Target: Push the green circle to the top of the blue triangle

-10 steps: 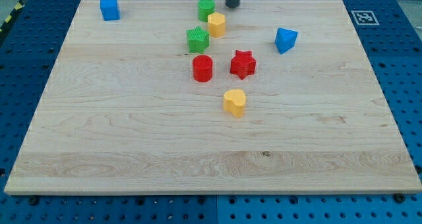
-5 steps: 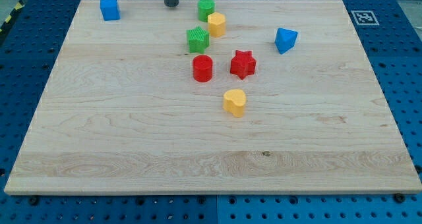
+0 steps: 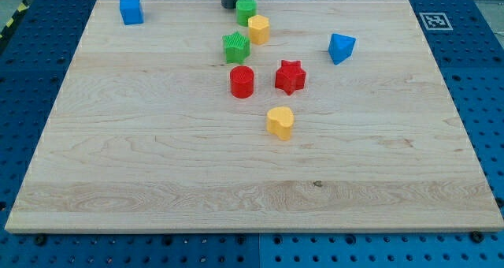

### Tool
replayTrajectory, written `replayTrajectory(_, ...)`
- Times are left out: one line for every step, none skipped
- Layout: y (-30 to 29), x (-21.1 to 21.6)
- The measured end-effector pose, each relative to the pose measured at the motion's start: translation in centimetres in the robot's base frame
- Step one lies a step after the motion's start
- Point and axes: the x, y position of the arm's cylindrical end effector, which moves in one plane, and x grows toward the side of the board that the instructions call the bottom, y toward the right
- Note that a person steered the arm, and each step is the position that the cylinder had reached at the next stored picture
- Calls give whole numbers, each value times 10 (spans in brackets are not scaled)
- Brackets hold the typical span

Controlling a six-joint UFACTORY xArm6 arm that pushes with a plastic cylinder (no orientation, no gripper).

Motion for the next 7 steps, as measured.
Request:
replayTrajectory(-7, 0)
replayTrajectory(-7, 6)
replayTrajectory(-7, 13)
replayTrajectory(-7, 18)
replayTrajectory(-7, 21)
replayTrajectory(0, 22)
replayTrajectory(19, 24)
